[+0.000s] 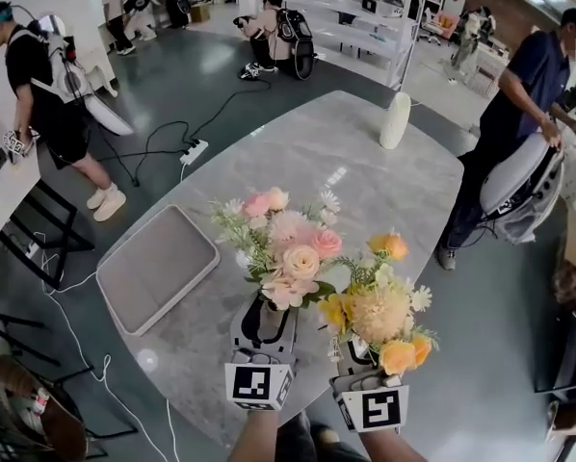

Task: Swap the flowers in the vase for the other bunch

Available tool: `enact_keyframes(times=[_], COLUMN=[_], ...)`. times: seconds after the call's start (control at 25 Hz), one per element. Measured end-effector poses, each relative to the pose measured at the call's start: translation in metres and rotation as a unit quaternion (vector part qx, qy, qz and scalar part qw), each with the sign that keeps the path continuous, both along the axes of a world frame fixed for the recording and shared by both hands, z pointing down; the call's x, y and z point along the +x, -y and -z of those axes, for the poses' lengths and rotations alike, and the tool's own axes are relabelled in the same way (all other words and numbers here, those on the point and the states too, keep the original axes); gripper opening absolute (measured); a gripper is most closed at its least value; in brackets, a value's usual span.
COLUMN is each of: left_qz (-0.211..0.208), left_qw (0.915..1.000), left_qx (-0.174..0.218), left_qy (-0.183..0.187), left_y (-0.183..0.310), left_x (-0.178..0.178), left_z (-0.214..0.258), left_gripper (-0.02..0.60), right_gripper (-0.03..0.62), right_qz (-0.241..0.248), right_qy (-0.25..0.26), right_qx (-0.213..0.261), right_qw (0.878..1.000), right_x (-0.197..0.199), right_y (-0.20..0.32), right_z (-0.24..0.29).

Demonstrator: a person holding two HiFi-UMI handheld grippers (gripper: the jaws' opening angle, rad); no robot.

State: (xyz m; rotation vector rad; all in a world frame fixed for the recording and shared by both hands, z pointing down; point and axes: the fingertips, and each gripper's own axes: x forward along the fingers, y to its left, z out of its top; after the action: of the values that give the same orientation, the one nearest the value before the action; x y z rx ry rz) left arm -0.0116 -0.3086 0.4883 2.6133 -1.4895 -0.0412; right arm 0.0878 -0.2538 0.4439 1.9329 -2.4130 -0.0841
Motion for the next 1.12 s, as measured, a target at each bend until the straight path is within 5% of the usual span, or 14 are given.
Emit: enact_keyframes(times=[0.6,0.8,1.12], left_qz=[-0.02,-0.009,-0.005], left_qw=[0.9992,0.999,0.9987], left_qx=[0.029,0.039,0.046], left_qy=[0.018,0.022,0.02], left_y=[0.007,0.004,-0.001], left_x=[0.01,0.009,0.01], left_z=[0.01,0.007,0.015], left_gripper=[0.209,0.127,0.098], right_gripper=[0.124,0.124,0.124], right_qz=[0.015,0.018,0.03], right_qy=[-0.006,-0.006,-0.005], right_qx=[-0.005,-0.004,-0.001], right_qw=[1.0,1.0,1.0], right_x=[-0.004,-0.005,-0.003], right_y=[0.0,-0.004,-0.005], right_z=[-0.002,-0.01,-0.005])
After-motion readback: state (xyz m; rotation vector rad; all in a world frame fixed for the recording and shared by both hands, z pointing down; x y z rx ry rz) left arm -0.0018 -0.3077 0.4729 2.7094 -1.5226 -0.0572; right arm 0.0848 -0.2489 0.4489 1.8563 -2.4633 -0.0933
